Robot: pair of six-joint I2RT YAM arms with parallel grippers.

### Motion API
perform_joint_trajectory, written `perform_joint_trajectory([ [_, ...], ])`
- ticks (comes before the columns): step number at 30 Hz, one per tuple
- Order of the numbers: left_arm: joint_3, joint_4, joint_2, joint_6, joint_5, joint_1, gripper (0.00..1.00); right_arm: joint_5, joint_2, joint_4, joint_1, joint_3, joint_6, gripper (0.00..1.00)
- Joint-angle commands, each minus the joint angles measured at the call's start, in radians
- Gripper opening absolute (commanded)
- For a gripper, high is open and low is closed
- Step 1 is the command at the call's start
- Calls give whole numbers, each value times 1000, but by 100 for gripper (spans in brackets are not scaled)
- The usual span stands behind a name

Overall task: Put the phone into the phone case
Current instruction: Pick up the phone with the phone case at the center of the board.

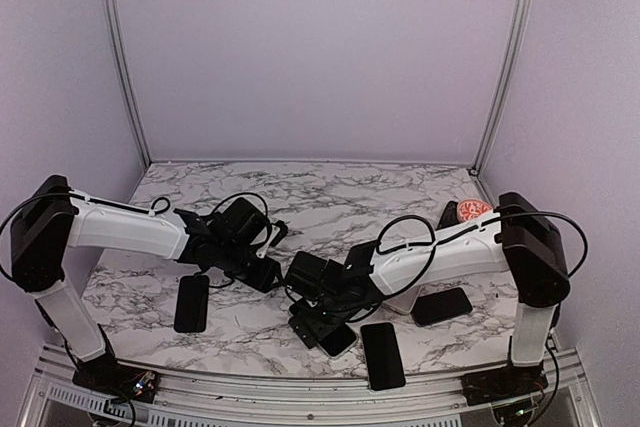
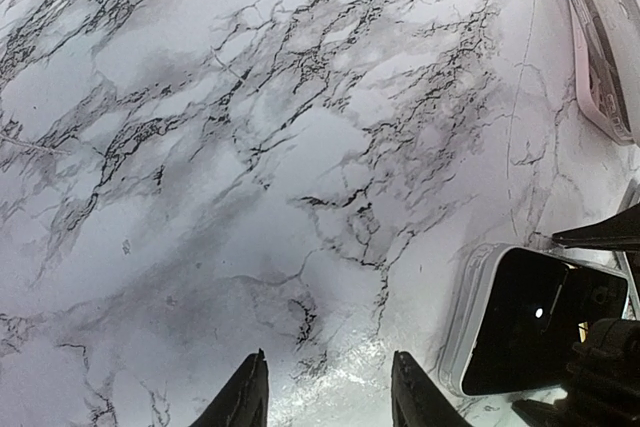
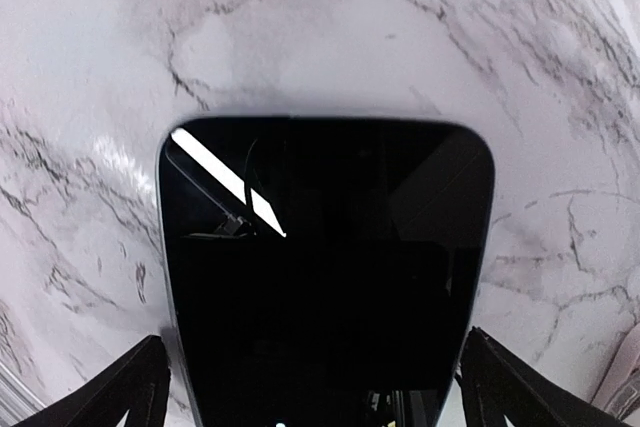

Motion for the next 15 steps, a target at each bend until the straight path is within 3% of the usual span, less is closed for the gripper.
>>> perform_joint_trajectory([
  [1,-17,-37,-15,7,0,-1,41,-103,0,-191,-5,-32,-42,96],
  [6,-20,-37,-9,0,12,-1,41,-92,18,-219,-5,-16,-69,87],
  [15,-28,-23,-11,-18,70,-1,41,-57,14,-157,0,-11,-70,61],
])
